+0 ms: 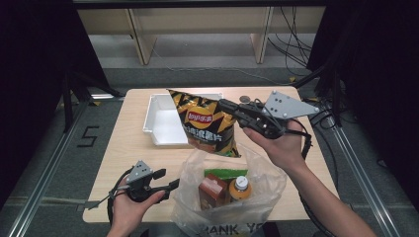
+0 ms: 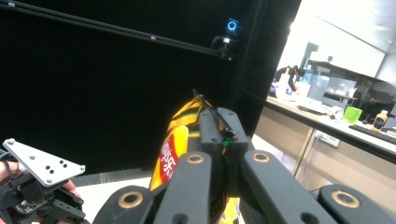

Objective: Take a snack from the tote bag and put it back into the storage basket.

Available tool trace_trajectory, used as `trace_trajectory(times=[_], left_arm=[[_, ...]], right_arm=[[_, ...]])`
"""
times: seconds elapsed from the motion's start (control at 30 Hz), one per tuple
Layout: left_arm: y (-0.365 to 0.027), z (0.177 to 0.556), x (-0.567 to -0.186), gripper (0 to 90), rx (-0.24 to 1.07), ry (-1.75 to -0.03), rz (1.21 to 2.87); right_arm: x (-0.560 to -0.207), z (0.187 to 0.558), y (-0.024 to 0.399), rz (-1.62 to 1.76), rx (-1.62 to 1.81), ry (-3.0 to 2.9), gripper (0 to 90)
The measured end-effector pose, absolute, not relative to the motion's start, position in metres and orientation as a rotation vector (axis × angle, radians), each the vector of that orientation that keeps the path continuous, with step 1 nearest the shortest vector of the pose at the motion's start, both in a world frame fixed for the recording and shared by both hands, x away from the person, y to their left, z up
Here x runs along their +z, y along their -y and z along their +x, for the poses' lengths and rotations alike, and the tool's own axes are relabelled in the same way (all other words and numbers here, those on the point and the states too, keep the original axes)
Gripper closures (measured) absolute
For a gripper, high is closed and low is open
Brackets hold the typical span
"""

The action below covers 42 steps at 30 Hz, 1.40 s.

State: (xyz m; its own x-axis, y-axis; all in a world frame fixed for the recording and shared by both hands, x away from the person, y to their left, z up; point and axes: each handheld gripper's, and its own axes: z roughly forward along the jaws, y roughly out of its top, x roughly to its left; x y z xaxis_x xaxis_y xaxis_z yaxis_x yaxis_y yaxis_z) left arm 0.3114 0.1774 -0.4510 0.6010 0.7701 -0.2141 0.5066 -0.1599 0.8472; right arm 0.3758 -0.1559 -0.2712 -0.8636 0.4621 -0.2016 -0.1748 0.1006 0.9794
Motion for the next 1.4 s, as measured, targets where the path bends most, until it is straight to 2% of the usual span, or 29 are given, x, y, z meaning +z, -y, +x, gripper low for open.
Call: trace_trajectory(times=[1.4], left_arm=[[-0.182, 0.311, -0.451, 34.5, 0.33, -1.036, 1.816]], right_arm=[[-0.258, 0.403, 0.134, 0.307, 1.793, -1.918, 90.0]])
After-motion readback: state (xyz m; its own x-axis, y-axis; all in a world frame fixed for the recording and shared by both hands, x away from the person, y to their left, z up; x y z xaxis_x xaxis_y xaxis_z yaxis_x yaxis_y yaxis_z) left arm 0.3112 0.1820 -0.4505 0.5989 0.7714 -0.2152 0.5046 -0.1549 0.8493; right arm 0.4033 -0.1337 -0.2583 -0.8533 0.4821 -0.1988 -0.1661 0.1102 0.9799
